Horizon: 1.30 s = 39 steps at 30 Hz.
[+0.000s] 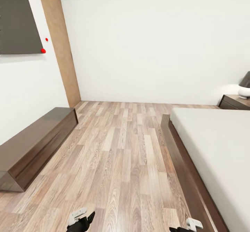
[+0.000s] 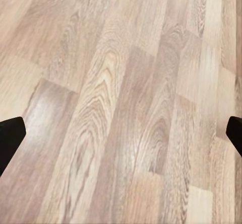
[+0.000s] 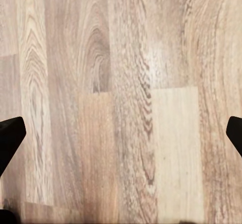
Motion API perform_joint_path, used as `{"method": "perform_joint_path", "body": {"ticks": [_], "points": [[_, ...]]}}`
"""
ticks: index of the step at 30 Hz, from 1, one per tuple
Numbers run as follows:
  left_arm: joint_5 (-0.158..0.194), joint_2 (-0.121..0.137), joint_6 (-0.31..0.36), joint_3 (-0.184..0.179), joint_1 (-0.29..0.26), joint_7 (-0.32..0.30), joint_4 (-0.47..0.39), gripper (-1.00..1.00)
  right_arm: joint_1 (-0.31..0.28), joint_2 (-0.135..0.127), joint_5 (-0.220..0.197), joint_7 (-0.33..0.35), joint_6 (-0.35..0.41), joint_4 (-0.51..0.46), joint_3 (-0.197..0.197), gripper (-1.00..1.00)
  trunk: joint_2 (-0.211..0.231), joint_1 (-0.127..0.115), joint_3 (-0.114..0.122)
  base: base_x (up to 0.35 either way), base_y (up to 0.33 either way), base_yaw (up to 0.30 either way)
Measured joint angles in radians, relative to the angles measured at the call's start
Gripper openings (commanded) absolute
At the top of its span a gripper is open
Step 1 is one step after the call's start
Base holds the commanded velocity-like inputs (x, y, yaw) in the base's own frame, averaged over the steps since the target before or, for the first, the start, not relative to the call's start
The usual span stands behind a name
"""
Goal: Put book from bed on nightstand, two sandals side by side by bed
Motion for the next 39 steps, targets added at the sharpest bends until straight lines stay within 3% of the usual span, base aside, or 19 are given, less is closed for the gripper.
{"method": "perform_joint_path", "body": {"ticks": [33, 39], "points": [[0.0, 0.0, 0.0, -0.001, 0.0, 0.0, 0.0, 1.0, 0.001, 0.0, -0.001, 0.0, 0.0, 0.0, 0.0, 1.0, 0.0, 0.0, 0.05, 0.0, 0.0, 0.0], [0.0, 0.0, 0.0, -0.001, 0.0, 0.0, 0.0, 1.0, 0.0, 0.0, 0.001, 0.0, 0.0, 0.0, 0.0, 1.0, 0.0, -0.001, 0.051, 0.213, 0.0, 0.0]]}}
